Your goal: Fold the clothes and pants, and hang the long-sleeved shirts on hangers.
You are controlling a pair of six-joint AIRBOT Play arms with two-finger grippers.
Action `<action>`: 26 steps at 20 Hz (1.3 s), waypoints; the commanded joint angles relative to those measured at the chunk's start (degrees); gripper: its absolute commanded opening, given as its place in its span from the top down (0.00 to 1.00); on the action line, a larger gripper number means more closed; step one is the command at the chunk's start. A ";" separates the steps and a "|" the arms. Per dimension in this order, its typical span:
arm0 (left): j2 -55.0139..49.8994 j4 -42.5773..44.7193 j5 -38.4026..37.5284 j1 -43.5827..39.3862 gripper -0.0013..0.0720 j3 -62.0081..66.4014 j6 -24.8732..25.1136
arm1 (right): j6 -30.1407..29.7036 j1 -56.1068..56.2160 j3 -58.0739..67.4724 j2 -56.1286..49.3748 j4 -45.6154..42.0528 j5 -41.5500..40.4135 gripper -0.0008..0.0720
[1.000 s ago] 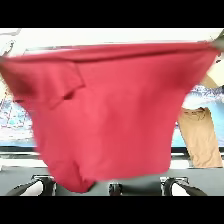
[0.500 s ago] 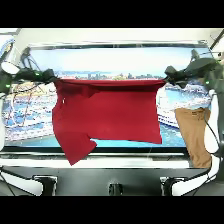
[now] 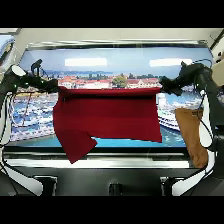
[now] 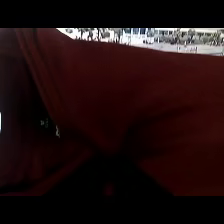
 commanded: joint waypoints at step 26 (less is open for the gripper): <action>35.01 -7.56 -6.29 17.44 0.33 -53.07 2.01 | -16.55 -17.22 -19.32 25.18 10.56 -12.66 0.30</action>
